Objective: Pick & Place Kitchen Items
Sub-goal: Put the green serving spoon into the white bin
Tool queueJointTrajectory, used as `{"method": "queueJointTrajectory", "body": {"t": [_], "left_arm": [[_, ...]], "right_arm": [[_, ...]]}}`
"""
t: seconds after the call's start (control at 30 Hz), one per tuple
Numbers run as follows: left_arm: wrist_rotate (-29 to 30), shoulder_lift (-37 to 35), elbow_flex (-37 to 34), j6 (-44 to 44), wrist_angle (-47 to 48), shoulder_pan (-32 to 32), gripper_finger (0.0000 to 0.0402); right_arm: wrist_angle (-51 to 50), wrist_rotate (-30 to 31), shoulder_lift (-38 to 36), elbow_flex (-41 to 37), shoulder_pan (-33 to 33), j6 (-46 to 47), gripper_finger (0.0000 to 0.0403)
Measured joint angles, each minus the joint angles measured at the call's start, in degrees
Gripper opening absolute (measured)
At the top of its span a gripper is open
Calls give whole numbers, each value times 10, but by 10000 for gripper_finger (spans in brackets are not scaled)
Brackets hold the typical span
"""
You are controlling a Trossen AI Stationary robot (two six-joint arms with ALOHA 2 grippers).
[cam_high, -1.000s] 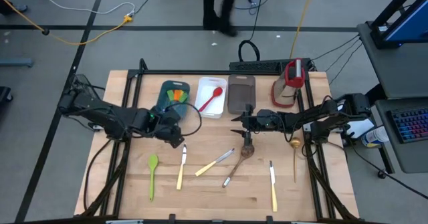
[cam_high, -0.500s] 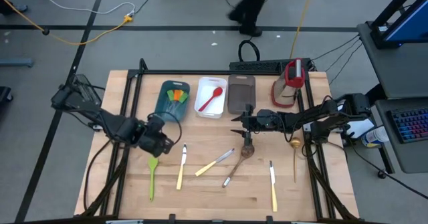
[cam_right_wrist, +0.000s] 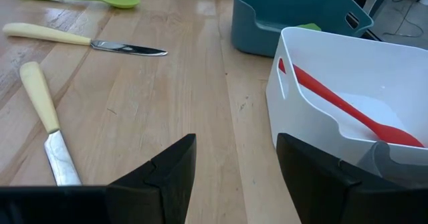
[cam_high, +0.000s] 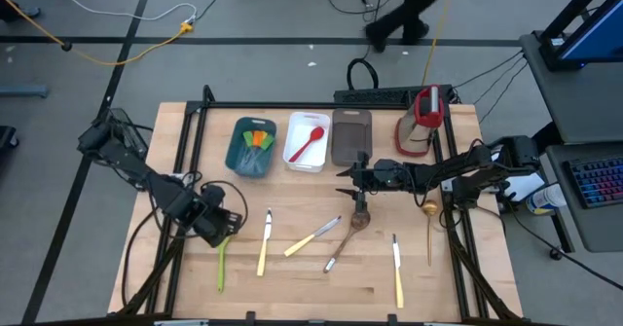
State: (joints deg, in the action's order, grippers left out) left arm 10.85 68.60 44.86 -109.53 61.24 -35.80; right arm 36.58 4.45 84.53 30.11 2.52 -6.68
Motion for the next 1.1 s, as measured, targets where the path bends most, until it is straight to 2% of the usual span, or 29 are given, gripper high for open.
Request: {"method": "queueJointTrajectory", "body": {"t": [0.23,0.5,0.8,1.1], "left_arm": [[-19,4,0,-139,-5,-44,115],[-36,49,-1,-217,-62,-96,115],[-55,108,-1,-287,-136,-131,115],[-54,152,0,-290,-169,-150,115]], "right_arm": [[0,0,0,0,0,0,201],[3,0,0,0,0,-22,201],[4,0,0,0,0,-32,201],[10,0,0,0,0,-37,201]]}}
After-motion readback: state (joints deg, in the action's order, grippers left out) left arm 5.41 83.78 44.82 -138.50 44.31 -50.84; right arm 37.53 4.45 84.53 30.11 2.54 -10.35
